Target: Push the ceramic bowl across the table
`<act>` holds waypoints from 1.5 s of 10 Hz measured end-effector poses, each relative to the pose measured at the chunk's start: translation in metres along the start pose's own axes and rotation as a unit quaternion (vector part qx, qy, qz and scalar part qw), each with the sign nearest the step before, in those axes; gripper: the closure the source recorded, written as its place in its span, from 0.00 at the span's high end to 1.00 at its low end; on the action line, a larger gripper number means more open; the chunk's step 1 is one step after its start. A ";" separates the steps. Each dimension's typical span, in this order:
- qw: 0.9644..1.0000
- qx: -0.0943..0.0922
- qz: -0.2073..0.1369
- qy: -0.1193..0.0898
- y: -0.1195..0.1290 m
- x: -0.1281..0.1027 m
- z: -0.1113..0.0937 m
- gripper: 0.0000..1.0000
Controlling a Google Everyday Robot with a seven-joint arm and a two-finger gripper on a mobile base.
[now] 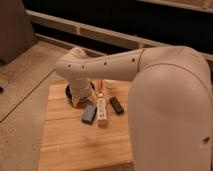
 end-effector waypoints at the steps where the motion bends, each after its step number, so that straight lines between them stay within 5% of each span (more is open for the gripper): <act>1: 1.000 0.007 -0.007 0.005 -0.001 -0.006 0.002 0.65; 4: 0.999 0.012 -0.023 0.036 0.010 -0.018 0.019 0.65; 8: 0.994 0.046 -0.051 0.089 0.022 -0.031 0.051 0.65; 10: 0.991 0.062 -0.083 0.087 0.030 -0.044 0.059 0.65; 15: 0.990 0.068 -0.087 0.087 0.028 -0.044 0.060 0.65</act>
